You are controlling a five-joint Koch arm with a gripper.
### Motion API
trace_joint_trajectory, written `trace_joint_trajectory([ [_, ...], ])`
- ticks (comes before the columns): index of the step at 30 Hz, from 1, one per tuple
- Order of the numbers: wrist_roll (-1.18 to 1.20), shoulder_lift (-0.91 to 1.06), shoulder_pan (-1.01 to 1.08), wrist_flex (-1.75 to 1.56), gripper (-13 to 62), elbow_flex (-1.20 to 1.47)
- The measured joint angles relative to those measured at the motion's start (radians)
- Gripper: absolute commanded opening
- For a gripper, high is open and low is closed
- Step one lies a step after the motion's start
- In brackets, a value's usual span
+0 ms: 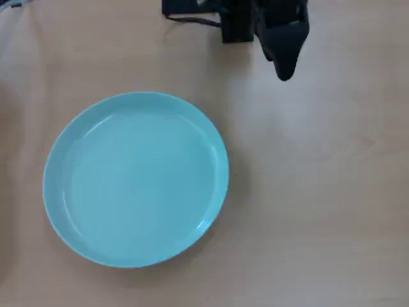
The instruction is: Move the green bowl from right to left
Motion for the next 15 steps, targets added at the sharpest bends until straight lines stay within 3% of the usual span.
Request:
trace_joint_trajectory([
  [15, 0.299, 0.000, 0.319, 0.000, 29.0, 0.146],
])
